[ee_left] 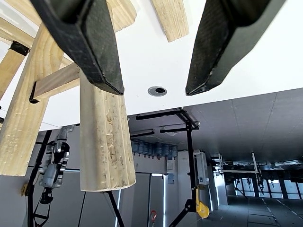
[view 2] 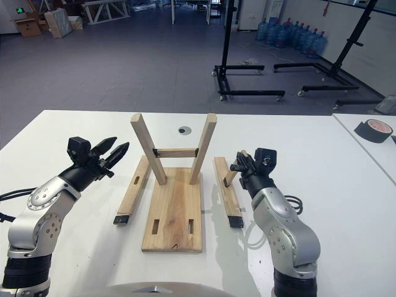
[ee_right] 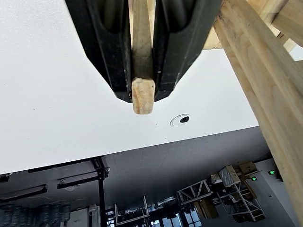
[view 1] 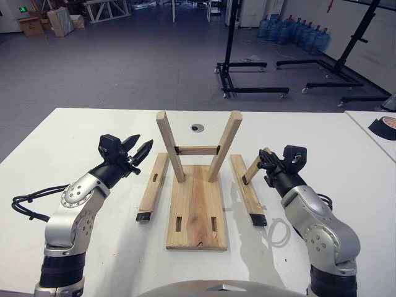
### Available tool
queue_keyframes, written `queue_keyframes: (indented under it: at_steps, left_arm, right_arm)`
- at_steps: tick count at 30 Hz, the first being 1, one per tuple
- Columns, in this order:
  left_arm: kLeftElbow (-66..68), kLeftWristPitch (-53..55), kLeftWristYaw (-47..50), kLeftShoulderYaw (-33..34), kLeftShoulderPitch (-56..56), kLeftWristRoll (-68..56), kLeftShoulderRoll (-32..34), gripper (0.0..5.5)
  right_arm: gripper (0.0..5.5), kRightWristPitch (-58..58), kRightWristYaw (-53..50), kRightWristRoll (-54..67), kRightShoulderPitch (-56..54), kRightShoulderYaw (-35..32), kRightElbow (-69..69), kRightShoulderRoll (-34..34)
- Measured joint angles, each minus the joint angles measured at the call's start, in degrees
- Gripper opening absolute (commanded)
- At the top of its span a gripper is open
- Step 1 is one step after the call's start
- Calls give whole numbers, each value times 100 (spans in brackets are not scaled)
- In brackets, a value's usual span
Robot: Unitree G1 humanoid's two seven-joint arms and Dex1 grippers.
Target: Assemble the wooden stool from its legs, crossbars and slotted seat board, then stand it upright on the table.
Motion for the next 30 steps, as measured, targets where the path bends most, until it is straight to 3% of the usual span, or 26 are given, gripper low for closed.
queue_keyframes:
  at_steps: [30]
  left_arm:
    - [179, -239, -113, -281, 73, 383, 0, 236]
  right_arm:
    - [39, -1506, 994, -1503, 497, 793, 713, -214]
